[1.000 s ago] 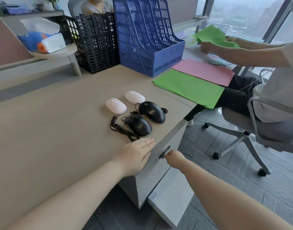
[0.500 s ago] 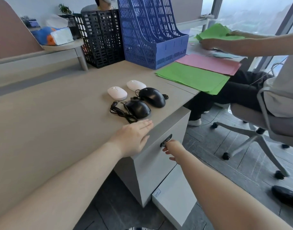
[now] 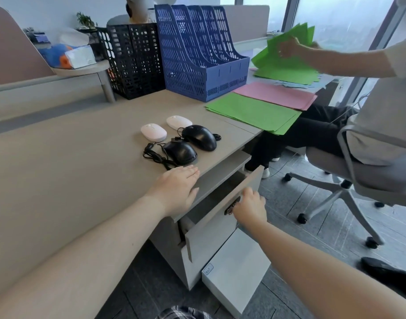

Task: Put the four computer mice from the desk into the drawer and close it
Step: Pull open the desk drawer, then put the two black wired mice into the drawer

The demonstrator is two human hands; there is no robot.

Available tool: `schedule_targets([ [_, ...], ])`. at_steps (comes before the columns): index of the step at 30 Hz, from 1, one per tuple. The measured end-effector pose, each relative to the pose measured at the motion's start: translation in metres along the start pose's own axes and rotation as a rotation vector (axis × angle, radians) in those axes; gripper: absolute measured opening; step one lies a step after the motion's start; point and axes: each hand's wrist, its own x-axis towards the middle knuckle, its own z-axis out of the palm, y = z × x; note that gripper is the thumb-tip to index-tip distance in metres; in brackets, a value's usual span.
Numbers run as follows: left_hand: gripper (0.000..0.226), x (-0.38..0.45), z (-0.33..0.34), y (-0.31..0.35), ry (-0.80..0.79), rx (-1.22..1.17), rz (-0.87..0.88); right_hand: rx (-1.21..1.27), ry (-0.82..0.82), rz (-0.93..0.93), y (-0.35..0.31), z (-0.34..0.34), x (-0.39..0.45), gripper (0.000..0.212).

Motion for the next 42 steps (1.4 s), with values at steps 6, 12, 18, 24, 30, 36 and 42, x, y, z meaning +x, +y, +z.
schedule_targets([
  [6,0.059,0.001,-0.013,0.021,-0.193,0.130,-0.112,-0.428,-0.218,-0.417,-0.034,-0.018,-0.015,0.040],
  [12,0.063,-0.021,-0.023,0.029,-0.279,0.152,-0.170,-0.665,-0.267,-0.373,-0.034,-0.036,-0.022,0.035],
  [18,0.062,-0.036,-0.033,0.036,-0.267,0.146,-0.194,-0.718,-0.314,-0.240,0.001,-0.061,-0.034,0.025],
  [24,0.061,-0.042,-0.039,0.050,-0.235,0.128,-0.198,-0.771,-0.403,-0.102,0.037,-0.077,-0.051,0.037],
  [30,0.061,-0.045,-0.042,0.052,-0.201,0.084,-0.244,-0.757,-0.494,-0.039,0.050,-0.087,-0.057,0.040],
  [36,0.058,-0.038,-0.044,0.042,-0.172,0.044,-0.316,-0.677,-0.366,-0.144,0.030,-0.085,-0.040,0.034],
  [42,0.057,-0.021,-0.042,0.023,-0.117,-0.027,-0.452,-0.655,-0.298,-0.259,-0.013,-0.085,-0.018,0.022],
])
